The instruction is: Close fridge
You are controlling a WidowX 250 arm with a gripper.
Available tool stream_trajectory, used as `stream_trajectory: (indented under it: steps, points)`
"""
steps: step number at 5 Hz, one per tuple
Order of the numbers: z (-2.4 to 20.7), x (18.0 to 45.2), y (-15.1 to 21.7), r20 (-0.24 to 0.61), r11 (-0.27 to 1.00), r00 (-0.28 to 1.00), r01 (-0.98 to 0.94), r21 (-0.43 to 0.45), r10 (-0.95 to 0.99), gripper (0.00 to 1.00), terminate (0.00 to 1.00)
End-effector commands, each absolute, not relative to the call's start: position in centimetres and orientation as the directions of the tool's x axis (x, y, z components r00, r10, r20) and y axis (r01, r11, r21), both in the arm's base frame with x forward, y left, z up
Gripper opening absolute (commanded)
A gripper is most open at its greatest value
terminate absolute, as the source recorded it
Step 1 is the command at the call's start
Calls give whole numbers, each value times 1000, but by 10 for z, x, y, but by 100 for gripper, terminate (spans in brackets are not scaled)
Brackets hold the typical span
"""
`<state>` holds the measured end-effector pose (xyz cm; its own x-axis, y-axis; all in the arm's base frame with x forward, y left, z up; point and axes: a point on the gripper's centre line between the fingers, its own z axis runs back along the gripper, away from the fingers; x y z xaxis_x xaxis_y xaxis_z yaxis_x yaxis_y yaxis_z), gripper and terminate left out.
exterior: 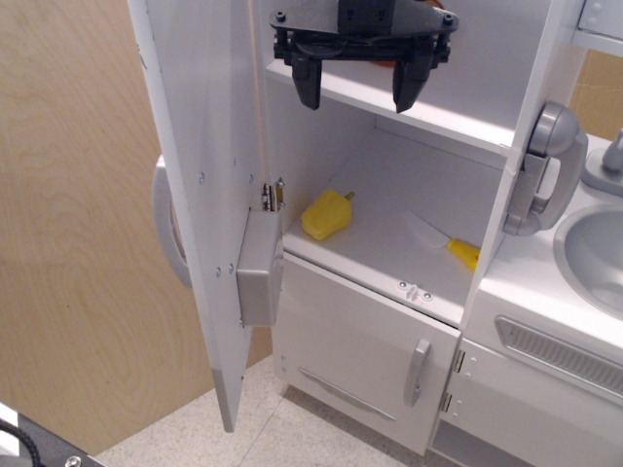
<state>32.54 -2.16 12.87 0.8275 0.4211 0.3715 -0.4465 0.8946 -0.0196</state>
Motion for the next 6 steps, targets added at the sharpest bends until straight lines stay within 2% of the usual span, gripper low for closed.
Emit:
stream_trajectory:
  steps: [1,3,4,5,6]
  points:
    - [129,325,-22,371,895,827,-446,-20,421,100,0]
    - [134,239,-18,388,952,872,-303,-51,298,100,0]
    - [136,210,-5,351,965,900,-261,-34,256,100,0]
    - [124,188,16,329,968,912,-251,-22,244,100,0]
    - [138,186,54,339,971,913,-240,-9,229,100,0]
